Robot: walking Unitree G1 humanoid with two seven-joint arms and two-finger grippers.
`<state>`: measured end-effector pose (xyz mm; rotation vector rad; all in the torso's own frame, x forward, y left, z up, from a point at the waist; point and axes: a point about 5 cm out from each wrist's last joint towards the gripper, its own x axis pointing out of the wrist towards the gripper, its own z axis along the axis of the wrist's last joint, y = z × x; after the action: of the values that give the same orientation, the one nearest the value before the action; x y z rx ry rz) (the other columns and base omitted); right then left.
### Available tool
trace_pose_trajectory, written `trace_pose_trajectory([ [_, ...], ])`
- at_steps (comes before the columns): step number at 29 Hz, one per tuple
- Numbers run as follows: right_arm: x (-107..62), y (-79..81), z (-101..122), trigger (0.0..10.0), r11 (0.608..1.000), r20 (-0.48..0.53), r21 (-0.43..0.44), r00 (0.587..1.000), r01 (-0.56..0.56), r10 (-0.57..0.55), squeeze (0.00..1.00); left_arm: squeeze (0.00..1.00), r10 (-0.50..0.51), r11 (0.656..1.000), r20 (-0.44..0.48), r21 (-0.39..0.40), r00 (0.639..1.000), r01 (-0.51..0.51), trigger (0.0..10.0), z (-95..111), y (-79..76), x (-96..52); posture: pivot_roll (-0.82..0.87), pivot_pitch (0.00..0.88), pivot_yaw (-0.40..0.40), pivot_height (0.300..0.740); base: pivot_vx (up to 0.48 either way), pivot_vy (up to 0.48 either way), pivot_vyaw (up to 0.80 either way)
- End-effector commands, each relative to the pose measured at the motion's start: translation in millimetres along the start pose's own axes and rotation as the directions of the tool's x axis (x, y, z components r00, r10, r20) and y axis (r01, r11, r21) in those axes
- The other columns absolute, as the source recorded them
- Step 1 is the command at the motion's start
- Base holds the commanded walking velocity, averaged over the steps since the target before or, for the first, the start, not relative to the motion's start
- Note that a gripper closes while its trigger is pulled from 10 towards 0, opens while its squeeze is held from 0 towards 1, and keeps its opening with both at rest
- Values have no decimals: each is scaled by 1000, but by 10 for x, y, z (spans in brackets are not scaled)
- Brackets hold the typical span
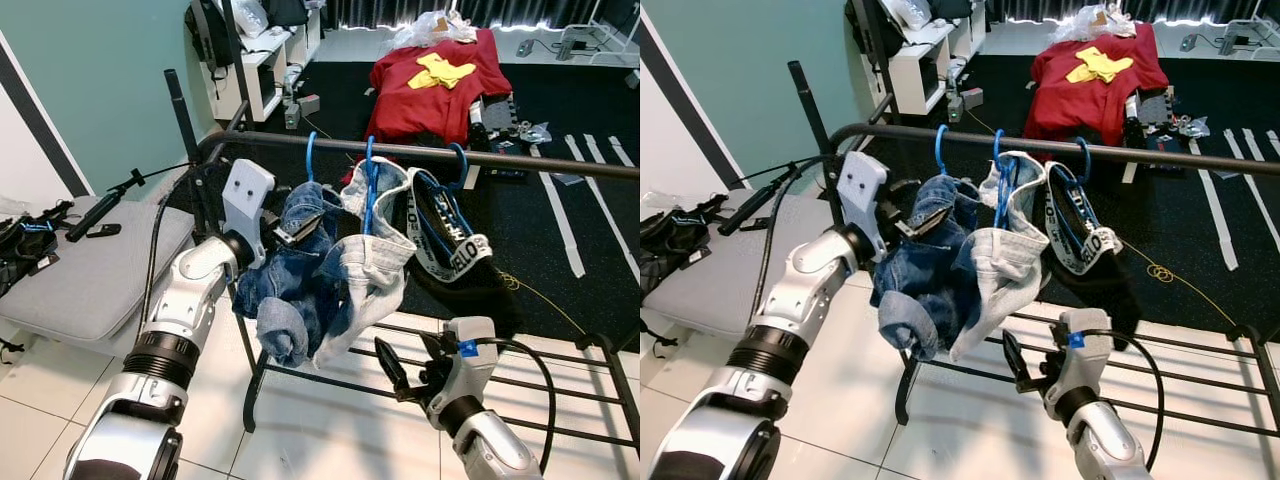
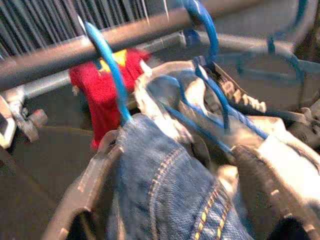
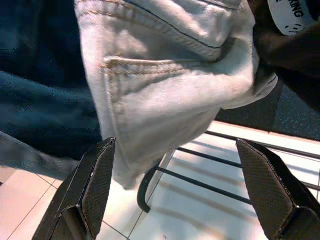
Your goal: Hang hanger
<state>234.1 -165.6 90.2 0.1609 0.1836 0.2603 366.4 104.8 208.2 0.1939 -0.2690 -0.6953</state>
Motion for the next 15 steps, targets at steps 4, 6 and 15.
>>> trace_pose_trajectory([
  [4, 9, 20, -35, 10000, 1000, -11, 9, 1000, 8, -8, 0, 0, -46, 999, -144, 22, 988, 50, 10000, -265, -111, -38, -103, 73, 98, 740, 0, 0, 0],
  [6, 11, 24, -33, 10000, 1000, -10, 11, 1000, 9, -9, 0, 0, -40, 999, -165, 23, 986, 44, 10000, -288, -112, -34, -102, 73, 101, 740, 0, 0, 0],
  [15, 18, 36, -34, 10000, 1000, -4, 17, 1000, 13, -13, 0, 0, 43, 997, -365, 77, 930, -16, 10000, -524, -50, -77, -101, 74, 107, 740, 0, 0, 0],
])
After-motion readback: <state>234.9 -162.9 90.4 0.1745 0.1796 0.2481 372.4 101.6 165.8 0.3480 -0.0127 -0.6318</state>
